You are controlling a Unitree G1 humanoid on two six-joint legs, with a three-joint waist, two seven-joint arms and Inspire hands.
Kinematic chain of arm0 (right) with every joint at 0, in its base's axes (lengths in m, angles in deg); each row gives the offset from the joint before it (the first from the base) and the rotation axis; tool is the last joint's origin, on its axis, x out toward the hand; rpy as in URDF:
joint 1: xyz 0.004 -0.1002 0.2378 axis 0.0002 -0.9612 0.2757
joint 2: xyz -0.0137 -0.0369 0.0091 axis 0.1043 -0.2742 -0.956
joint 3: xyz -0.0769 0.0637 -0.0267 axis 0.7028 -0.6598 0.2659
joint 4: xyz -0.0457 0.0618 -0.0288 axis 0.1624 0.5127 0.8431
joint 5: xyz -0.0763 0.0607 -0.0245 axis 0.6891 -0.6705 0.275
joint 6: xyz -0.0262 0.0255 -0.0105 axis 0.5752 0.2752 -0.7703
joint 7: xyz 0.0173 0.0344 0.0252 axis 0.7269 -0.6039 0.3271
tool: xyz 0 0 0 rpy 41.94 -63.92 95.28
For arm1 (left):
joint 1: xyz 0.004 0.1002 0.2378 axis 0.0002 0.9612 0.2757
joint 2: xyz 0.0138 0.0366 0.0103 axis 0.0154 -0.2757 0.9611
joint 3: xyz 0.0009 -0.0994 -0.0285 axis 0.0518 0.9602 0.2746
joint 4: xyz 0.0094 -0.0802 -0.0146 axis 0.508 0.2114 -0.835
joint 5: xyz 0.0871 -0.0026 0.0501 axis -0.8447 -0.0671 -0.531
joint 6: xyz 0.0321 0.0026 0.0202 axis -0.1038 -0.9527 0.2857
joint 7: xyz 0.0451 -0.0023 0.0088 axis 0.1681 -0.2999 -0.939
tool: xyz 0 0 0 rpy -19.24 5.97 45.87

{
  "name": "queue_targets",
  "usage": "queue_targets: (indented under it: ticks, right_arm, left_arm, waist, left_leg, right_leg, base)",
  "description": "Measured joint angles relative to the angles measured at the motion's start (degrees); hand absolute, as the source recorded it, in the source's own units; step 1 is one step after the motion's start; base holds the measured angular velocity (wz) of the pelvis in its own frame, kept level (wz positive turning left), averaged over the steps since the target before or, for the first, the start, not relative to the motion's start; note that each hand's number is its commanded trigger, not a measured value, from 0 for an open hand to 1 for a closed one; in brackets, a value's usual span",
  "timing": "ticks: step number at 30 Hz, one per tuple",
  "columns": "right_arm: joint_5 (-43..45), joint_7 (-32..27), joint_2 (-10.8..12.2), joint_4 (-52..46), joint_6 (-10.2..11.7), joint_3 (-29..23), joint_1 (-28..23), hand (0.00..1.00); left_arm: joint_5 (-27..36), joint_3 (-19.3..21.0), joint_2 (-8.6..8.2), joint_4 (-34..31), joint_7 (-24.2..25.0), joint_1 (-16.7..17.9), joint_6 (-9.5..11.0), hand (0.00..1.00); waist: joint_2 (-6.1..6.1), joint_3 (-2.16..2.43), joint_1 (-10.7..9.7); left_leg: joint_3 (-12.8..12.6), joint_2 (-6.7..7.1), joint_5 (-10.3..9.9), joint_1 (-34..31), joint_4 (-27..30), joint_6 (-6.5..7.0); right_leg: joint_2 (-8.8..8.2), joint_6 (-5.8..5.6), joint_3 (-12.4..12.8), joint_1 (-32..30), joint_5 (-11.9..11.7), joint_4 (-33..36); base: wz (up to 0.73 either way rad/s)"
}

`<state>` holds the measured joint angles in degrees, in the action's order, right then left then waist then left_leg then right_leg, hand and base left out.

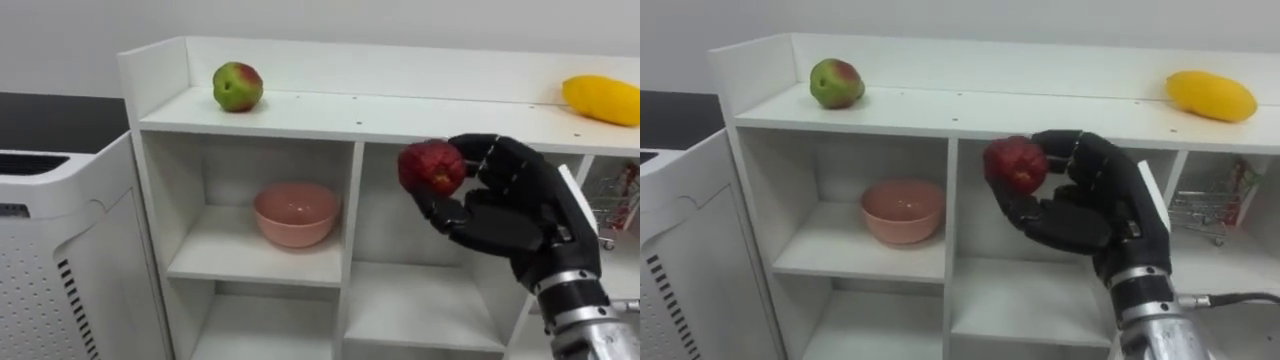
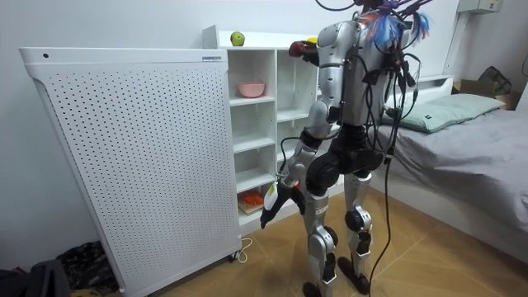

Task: Arrange fruit in the closet

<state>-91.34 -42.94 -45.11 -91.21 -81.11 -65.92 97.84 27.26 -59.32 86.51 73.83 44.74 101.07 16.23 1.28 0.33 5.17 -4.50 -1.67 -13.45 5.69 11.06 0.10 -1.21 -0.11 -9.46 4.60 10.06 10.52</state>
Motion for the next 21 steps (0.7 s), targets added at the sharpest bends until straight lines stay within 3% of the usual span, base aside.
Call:
queue_targets:
  ticks: [5,8,14,18,21]
  right_arm:
    - [-4.39,-0.20,2.43,5.59,0.05,2.66,-3.02,1.00]
    - [-8.35,0.51,3.87,12.35,0.04,3.17,-3.38,1.00]
    - [-23.58,0.38,5.31,24.77,0.05,3.38,-3.33,1.00]
    - [-31.17,0.24,6.66,32.45,0.12,3.12,-1.40,1.00]
    - [-38.14,0.20,7.07,38.89,0.16,2.84,1.09,1.00]
  left_arm:
    - [1.94,-2.43,-0.19,1.45,-1.77,-0.81,0.10,0.00]
    - [4.49,-3.32,-0.26,3.34,-2.26,-1.14,-0.04,0.00]
    - [9.20,-3.94,-1.66,4.11,-3.96,-1.48,0.05,0.00]
    - [15.30,-4.70,-2.19,4.98,-4.65,-1.54,0.08,0.00]
    - [18.40,-4.65,-2.17,5.14,-4.72,-2.00,0.15,0.00]
  waist:
    - [-0.13,-0.11,-0.20]
    - [-0.67,-0.42,-0.30]
    - [-2.24,-0.70,-0.03]
    - [-3.08,-0.98,0.07]
    - [-3.06,-1.10,1.57]
  left_leg:
    - [-0.03,0.02,0.06,-3.12,0.94,0.09]
    - [0.30,0.08,0.06,-5.32,2.07,0.13]
    - [0.90,0.22,0.17,-11.00,4.60,0.30]
    - [0.66,0.31,0.29,-15.56,6.78,0.49]
    - [0.38,0.39,0.37,-19.38,9.02,0.66]
  right_leg:
    - [-0.25,0.10,-0.18,-3.13,-0.08,0.94]
    - [-0.52,0.13,-0.83,-4.76,-0.19,1.44]
    - [-1.03,0.29,-1.97,-10.12,-0.29,3.36]
    - [-1.70,0.34,-2.33,-15.26,-0.27,6.49]
    - [-2.38,0.60,-2.38,-19.76,-0.11,9.51]
  base:
    - [0.00]
    - [0.07]
    - [0.04]
    - [-0.03]
    - [-0.07]
